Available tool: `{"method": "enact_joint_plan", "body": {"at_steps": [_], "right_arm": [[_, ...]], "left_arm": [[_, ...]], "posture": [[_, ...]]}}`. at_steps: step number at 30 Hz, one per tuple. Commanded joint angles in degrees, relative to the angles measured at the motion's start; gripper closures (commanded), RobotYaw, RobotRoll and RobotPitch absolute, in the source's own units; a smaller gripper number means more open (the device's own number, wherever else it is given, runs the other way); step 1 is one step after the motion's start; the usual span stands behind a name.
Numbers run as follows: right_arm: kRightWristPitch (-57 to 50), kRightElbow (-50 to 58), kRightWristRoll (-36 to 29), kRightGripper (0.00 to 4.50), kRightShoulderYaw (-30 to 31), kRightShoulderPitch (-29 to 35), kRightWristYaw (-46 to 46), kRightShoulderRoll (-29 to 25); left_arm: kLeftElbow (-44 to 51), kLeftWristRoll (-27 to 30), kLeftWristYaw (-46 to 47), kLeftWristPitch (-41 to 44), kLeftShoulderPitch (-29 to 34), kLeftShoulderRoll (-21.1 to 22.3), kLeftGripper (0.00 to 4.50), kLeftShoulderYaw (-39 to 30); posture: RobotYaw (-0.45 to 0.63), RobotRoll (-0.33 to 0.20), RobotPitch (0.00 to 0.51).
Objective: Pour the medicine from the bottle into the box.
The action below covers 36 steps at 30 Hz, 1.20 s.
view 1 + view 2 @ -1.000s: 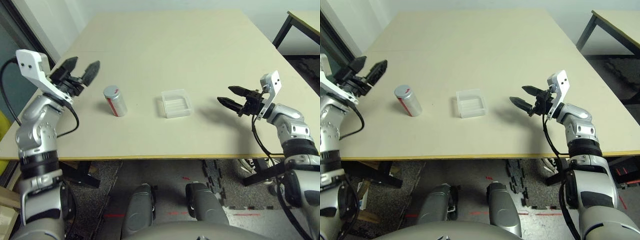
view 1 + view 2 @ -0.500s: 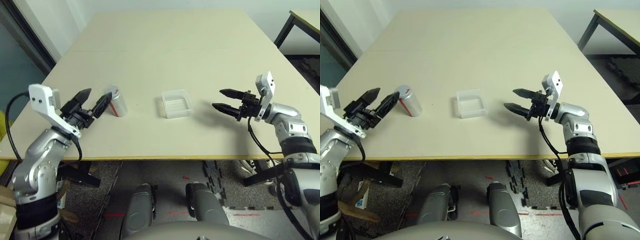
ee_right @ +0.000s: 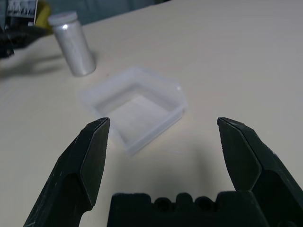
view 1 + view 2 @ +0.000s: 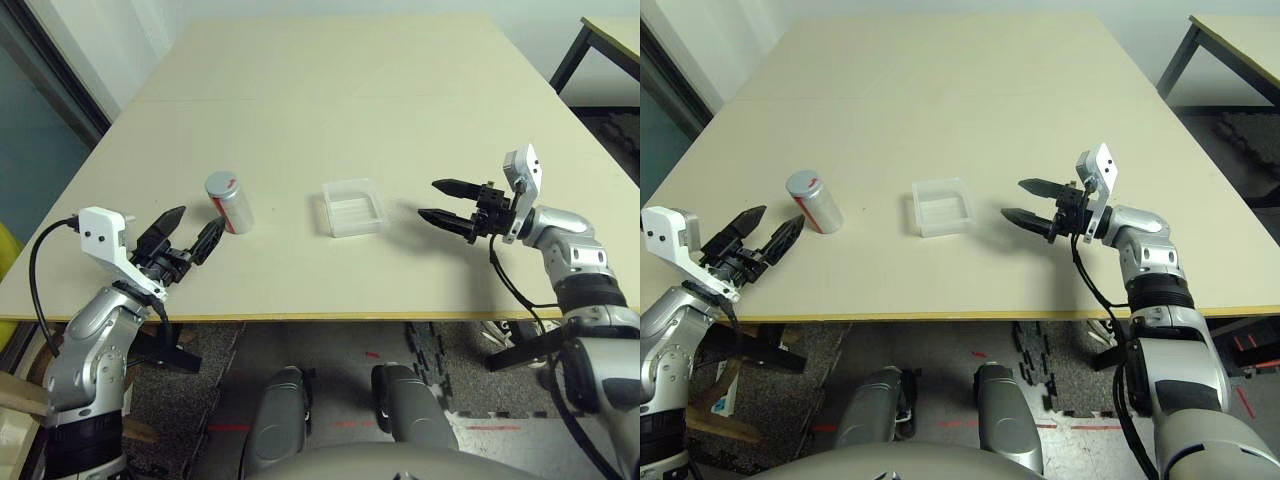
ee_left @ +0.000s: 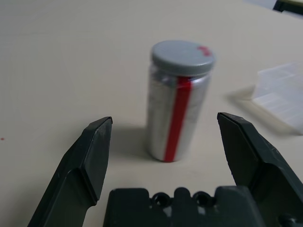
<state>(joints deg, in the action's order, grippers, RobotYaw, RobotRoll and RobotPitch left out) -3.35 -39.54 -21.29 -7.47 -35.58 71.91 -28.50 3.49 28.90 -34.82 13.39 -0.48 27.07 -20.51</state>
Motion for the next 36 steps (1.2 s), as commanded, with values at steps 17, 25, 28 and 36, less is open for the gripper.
{"method": "enact_joint_plan", "body": {"at_steps": [17,25,28,36], "right_arm": [[-4.4,8.1,-2.5,0.0,-1.6,3.6,-2.9,-1.4],[-4.8,9.0,-2.7,0.0,-1.4,3.7,-3.5,-1.3],[-5.3,9.7,-3.1,0.0,-1.5,3.8,-3.7,-1.1],[-6.0,10.8,-3.9,0.0,-1.7,4.2,-4.4,-0.8]], "left_arm": [[-19.7,-7.6,-4.0,-12.3,-12.9,-1.9,0.05,7.6],[-24.9,-9.1,-4.0,-15.6,-17.0,-2.8,0.05,9.0],[-27.5,-9.3,-3.4,-16.2,-18.5,-3.4,0.05,8.8],[-32.3,-10.7,-3.7,-18.0,-21.2,-4.1,0.05,9.3]], "posture": [[-0.15,0.0,0.101],[-0.16,0.0,0.098],[-0.17,0.0,0.097],[-0.18,0.0,0.096]]}}
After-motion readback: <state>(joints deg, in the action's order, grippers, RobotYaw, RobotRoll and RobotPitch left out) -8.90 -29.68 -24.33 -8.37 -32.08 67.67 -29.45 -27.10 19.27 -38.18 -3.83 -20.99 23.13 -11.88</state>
